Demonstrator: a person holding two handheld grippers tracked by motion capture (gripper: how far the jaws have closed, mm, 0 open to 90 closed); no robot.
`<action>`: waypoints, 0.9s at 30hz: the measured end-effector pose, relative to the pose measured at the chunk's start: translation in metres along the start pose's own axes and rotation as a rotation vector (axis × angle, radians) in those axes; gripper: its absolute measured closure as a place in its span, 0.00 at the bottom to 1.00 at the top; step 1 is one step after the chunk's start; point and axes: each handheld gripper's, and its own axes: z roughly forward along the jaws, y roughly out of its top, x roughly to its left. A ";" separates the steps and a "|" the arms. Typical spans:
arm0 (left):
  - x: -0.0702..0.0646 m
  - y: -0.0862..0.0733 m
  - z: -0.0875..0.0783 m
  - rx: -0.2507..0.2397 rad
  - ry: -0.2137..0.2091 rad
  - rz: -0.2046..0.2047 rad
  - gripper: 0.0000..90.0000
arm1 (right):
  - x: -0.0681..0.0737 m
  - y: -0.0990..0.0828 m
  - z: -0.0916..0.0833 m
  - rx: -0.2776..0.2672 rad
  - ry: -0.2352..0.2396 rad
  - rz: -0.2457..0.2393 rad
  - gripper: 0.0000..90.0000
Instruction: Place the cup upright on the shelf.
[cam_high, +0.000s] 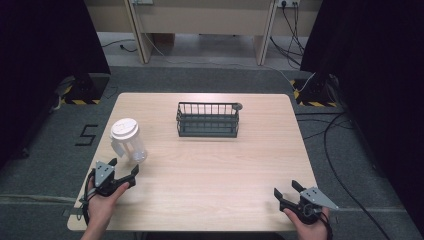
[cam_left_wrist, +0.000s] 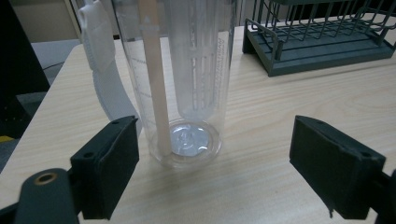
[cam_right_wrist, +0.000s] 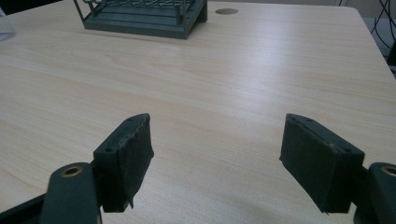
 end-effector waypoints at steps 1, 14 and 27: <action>0.000 0.001 0.002 0.000 -0.001 0.004 0.17 | 0.000 0.000 0.000 0.000 -0.001 -0.001 0.28; 0.005 0.010 0.026 -0.002 0.025 0.022 0.17 | -0.001 0.000 0.000 0.001 0.001 0.000 0.28; 0.010 0.008 0.051 0.010 0.051 0.032 0.16 | -0.001 0.000 0.000 0.005 0.001 0.001 0.28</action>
